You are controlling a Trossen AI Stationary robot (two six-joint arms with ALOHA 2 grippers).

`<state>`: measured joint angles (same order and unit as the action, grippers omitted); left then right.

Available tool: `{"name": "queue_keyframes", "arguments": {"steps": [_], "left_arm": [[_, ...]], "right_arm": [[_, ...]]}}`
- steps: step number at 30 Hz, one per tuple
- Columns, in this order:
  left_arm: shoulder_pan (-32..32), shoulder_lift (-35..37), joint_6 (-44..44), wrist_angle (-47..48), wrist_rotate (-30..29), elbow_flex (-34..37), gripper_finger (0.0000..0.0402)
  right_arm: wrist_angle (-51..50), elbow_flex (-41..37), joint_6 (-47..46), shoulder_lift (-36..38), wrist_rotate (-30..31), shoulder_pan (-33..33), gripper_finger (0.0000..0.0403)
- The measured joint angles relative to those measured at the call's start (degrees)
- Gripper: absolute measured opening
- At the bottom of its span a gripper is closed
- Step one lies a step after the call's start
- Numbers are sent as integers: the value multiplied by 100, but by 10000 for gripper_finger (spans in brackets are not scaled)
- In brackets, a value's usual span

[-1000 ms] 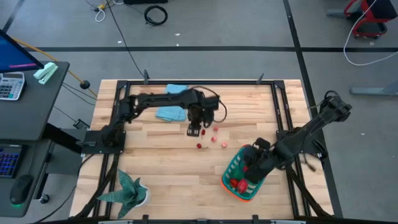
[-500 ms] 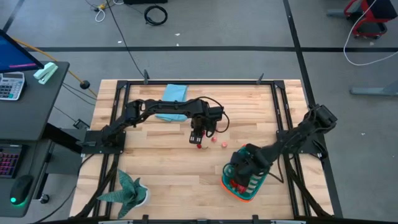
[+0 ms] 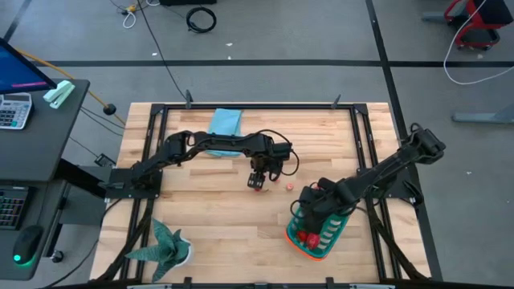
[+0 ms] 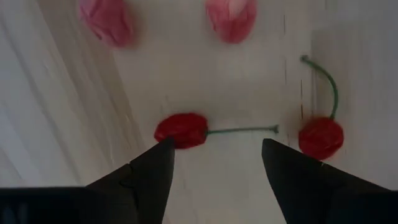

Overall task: Pick and placing Produce into tupperware
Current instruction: Put the red cherry into the blue basket

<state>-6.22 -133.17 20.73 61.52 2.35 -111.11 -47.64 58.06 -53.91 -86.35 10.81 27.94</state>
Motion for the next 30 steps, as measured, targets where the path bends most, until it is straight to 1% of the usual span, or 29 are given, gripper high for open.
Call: {"name": "queue_keyframes", "arguments": {"steps": [7,11,14,18,23,26,29,30], "left_arm": [[-94,-169,9,-382,-208,-9,234],[-126,-245,3,-479,-197,-1,225],[-139,-264,-46,-446,-198,-5,208],[-158,-264,-59,-446,-211,-7,171],[-170,-268,-143,-488,-208,-7,116],[-161,-268,-170,-504,-216,-7,74],[-112,-268,-172,-582,-194,-7,24],[-82,-268,-167,-634,-187,-7,15]], "right_arm": [[-4,2,1,500,107,-2,169],[-12,2,13,710,339,-2,169],[-36,2,13,819,483,-2,169],[-67,4,11,909,512,-1,169],[-74,4,11,921,524,1,169],[-74,4,11,921,524,1,169],[-74,4,11,921,524,1,169],[-74,4,11,921,526,1,169]]}}
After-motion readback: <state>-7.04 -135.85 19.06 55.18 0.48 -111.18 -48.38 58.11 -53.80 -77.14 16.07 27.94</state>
